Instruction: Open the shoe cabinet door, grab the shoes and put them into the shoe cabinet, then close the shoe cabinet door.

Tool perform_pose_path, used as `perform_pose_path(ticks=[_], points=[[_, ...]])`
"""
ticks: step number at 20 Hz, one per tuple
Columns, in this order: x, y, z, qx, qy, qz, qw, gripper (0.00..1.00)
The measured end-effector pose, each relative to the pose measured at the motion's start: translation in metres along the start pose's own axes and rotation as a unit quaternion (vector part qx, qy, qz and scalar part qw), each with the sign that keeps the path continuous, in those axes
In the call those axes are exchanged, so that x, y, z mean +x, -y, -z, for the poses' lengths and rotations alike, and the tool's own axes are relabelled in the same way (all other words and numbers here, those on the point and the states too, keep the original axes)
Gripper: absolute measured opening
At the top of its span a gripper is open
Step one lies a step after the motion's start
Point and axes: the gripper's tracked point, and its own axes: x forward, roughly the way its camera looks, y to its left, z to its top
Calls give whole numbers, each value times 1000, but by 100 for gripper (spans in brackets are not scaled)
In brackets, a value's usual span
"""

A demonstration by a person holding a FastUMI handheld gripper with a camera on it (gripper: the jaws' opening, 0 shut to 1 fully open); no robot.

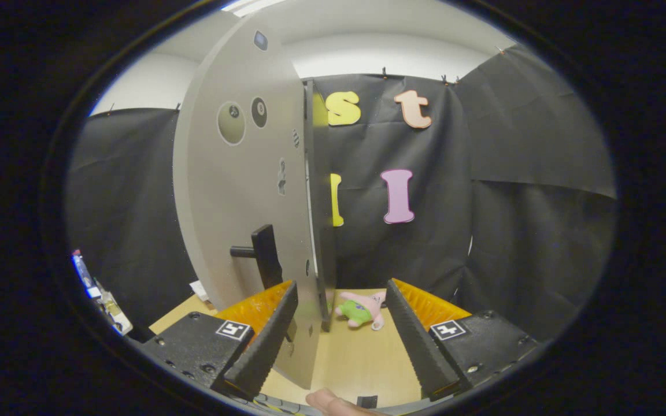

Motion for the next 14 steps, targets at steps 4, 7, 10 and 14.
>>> perform_pose_path(ticks=[4, 7, 10, 14], points=[[-1, -9, -3, -9, 4, 3, 1000, 98], [-5, -15, 0, -3, 0, 33, 999, 95], [-8, -22, -2, -13, 8, 57, 998, 94], [-10, -41, -1, -8, 5, 67, 998, 94]])
